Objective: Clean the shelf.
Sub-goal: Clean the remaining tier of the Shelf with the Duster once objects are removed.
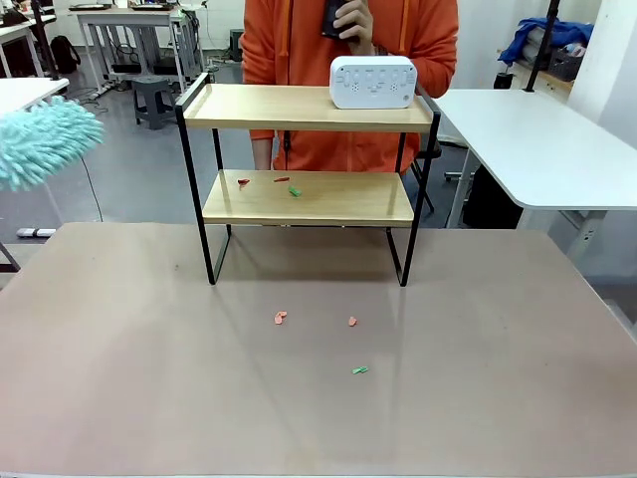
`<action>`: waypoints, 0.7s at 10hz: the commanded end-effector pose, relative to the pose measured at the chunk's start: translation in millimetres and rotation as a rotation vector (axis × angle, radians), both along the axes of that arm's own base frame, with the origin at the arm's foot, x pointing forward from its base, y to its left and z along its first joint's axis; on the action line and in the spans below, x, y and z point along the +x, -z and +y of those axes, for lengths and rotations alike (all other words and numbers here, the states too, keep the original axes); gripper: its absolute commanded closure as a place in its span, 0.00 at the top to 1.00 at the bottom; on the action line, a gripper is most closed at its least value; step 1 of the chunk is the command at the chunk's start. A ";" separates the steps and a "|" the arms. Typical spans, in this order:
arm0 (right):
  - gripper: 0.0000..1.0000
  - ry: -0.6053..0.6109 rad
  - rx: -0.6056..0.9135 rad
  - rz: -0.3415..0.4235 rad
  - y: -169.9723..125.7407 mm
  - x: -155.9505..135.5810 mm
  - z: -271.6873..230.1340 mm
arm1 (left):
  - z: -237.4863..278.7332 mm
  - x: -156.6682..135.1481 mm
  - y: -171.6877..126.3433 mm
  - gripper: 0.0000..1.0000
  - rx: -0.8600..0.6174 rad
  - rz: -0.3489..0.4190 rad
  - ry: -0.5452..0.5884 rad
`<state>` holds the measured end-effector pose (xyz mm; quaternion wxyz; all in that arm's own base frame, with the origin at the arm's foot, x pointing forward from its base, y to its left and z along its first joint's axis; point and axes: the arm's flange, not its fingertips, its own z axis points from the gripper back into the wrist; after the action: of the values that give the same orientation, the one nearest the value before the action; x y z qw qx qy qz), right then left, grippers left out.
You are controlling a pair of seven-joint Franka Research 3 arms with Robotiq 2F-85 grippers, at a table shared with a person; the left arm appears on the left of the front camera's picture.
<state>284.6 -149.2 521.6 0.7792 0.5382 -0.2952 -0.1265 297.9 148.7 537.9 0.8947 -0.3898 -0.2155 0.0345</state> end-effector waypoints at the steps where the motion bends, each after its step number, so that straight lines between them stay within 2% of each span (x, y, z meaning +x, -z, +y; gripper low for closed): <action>1: 1.00 -0.002 0.005 -0.034 -0.8 3.4 0.4 | -37.4 -55.3 -2.0 0.13 -0.017 -0.036 0.303; 3: 1.00 -0.002 0.005 -0.034 -0.8 3.4 0.4 | -52.4 -84.8 2.6 0.13 0.092 -0.007 0.358; 4: 1.00 -0.002 0.005 -0.034 -0.8 3.4 0.4 | -56.6 -99.9 2.3 0.13 0.109 -0.003 0.464; 5: 1.00 -0.002 0.005 -0.034 -0.8 3.4 0.4 | -61.7 -112.5 1.8 0.13 0.155 -0.014 0.523; 7: 1.00 -0.002 0.005 -0.034 -0.8 3.4 0.4 | -81.7 -116.5 0.4 0.13 0.145 -0.035 0.645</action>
<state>284.4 -149.3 521.8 0.7792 0.5383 -0.2952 -0.1263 178.5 69.6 541.0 0.8936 -0.3665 -0.0979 -0.2399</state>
